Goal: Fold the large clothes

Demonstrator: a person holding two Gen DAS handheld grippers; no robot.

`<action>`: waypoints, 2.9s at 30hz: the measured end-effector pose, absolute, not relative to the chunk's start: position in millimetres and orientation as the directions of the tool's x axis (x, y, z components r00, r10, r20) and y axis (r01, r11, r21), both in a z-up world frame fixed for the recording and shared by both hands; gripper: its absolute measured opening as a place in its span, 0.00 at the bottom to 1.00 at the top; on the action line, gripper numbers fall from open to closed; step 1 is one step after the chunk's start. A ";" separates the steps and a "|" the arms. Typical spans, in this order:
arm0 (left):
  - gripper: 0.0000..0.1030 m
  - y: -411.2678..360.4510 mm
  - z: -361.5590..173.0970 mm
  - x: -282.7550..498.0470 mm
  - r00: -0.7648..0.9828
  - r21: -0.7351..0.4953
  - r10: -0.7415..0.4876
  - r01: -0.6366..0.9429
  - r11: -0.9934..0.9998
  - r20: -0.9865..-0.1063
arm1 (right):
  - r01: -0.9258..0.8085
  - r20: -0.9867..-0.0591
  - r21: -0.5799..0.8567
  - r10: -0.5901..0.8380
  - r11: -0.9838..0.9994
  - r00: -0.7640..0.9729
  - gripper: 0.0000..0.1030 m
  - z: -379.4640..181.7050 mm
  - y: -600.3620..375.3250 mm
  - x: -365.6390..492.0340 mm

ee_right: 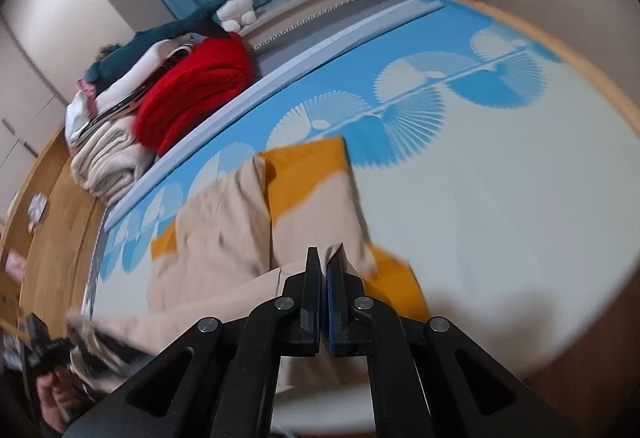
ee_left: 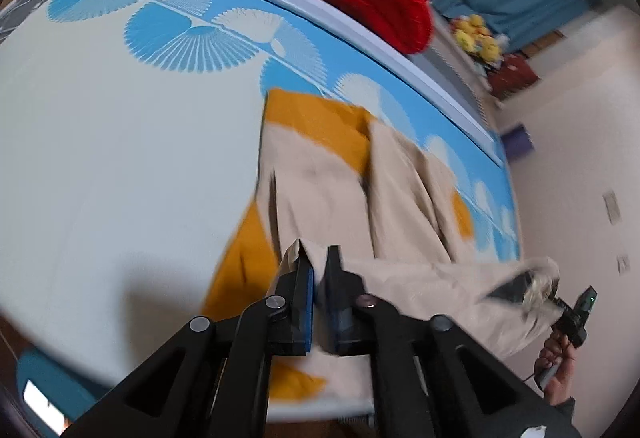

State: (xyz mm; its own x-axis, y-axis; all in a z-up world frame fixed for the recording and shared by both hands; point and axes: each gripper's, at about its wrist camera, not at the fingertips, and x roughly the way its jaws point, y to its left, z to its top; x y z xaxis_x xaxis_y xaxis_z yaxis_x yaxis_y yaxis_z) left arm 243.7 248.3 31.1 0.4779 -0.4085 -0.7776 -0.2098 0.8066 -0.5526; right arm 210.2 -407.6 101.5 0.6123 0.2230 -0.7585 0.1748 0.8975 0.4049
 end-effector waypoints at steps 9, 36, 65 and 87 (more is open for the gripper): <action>0.64 281.2 -50.9 306.3 0.408 -0.528 -0.372 -0.393 0.753 -0.834 | 0.267 -0.842 0.293 0.115 0.918 0.527 0.57 17.2 -434.4 322.2; 0.22 230.1 -45.2 365.7 0.493 -0.300 -0.138 -0.267 0.916 -0.859 | 0.272 -0.805 0.208 0.006 0.940 0.594 0.16 -16.1 -399.0 399.0; 0.34 117.7 23.9 170.2 0.545 -0.075 -0.060 -0.005 0.997 -0.837 | 0.176 -0.765 -0.034 -0.139 0.984 0.629 0.25 33.9 -376.9 241.3; 0.26 93.1 -24.6 114.2 0.510 -0.135 -0.058 -0.116 0.984 -0.858 | -0.046 -0.809 0.002 0.029 0.999 0.588 0.27 -12.0 -182.9 196.4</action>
State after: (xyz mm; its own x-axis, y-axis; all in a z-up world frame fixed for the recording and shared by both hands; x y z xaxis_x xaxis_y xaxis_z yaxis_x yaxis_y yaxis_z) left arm 114.2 93.1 -24.6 0.5099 -0.0582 -0.8583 -0.1157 0.9840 -0.1354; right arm 196.4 -182.9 -12.0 0.5876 0.0285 -0.8086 -0.0456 0.9990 0.0021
